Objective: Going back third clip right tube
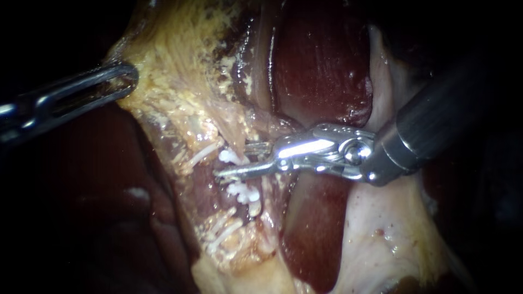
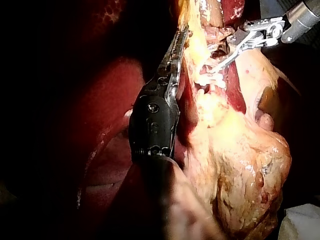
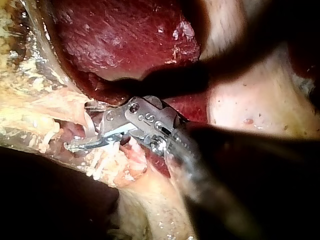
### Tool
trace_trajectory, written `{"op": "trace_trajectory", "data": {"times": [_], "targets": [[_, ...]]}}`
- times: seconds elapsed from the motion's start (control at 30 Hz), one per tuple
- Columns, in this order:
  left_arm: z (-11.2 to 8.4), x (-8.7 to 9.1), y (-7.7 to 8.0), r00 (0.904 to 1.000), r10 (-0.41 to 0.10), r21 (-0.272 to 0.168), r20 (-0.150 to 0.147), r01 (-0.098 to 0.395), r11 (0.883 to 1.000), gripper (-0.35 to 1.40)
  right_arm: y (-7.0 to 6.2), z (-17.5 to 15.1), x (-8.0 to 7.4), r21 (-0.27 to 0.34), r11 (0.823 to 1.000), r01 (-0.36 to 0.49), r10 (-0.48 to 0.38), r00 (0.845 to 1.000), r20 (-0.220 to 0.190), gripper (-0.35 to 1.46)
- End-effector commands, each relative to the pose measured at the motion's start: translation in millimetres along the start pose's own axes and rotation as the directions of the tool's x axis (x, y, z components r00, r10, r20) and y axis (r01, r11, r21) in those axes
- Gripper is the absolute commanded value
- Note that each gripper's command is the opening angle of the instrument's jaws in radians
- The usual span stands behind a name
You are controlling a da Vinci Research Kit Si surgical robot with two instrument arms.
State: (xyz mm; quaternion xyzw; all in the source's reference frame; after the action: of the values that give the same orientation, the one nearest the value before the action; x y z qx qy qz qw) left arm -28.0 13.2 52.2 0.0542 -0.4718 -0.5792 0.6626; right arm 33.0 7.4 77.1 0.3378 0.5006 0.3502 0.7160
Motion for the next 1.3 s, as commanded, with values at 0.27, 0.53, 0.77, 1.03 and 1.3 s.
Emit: {"op": "trace_trajectory", "data": {"times": [0.27, 0.53, 0.77, 1.03, 1.3], "targets": [[0.0, 0.1, 0.0, 1.0, 0.0, 0.0, 0.0, 0.0, 1.0, -0.35, -0.4, -0.1, -0.3, 0.015, 1.0, 0.018, -0.019, 1.0, 0.007, 0.6], [0.1, 0.2, 0.0, 1.0, 0.001, -0.001, 0.001, -0.001, 1.0, -0.35, -2.6, 2.3, -2.3, 0.086, 0.996, 0.035, -0.038, 0.999, 0.036, 0.6], [0.1, 0.2, 0.0, 1.0, 0.001, -0.001, 0.001, -0.001, 1.0, -0.35, -0.5, 1.2, -2.0, 0.028, 0.999, 0.043, -0.043, 0.999, 0.01, 0.6], [0.0, 0.2, -0.1, 1.0, 0.001, -0.001, 0.001, -0.001, 1.0, -0.35, 0.8, -1.7, -1.7, 0.014, 0.995, 0.103, -0.103, 0.995, 0.006, 0.6], [-0.2, 0.2, -0.1, 1.0, 0.001, -0.001, 0.001, -0.001, 1.0, -0.35, -1.6, -7.3, 0.4, 0.045, 0.96, 0.277, -0.278, 0.961, 0.01, 0.6]]}}
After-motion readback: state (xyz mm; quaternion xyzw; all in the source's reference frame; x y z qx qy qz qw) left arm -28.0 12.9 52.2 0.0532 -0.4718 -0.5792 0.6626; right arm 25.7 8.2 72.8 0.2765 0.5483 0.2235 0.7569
